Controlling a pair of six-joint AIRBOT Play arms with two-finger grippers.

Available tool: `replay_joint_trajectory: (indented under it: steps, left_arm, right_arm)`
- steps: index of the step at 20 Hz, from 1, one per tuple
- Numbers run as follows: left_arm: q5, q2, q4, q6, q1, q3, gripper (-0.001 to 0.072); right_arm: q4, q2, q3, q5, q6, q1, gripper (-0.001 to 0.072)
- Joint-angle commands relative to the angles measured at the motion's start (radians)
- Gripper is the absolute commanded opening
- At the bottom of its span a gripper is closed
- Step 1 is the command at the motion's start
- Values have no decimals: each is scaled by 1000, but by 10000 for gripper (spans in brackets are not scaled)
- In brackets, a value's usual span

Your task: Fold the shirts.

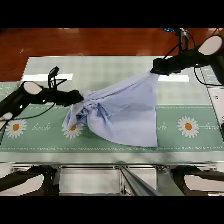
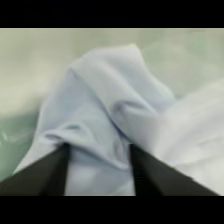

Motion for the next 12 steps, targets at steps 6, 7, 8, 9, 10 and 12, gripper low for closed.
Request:
replay_joint_trajectory:
  steps: [6,7,8,9,10,12]
  left_arm:
    - [-552,-147,293,16,277,494,508]
    - [-556,-105,290,16,342,469,509]
    - [-548,-57,288,16,401,415,509]
    - [-522,2,289,17,455,322,509]
    - [-494,56,289,17,499,213,509]
    - [-459,153,278,22,576,-29,509]
  right_arm:
    - [-66,-79,253,298,11,-280,408]
    - [-114,-45,221,356,9,-337,408]
    - [-150,4,135,386,-3,-396,408]
    - [-156,66,-1,357,10,-453,408]
    - [-122,130,-148,295,22,-496,408]
    - [-3,264,-457,156,-36,-541,408]
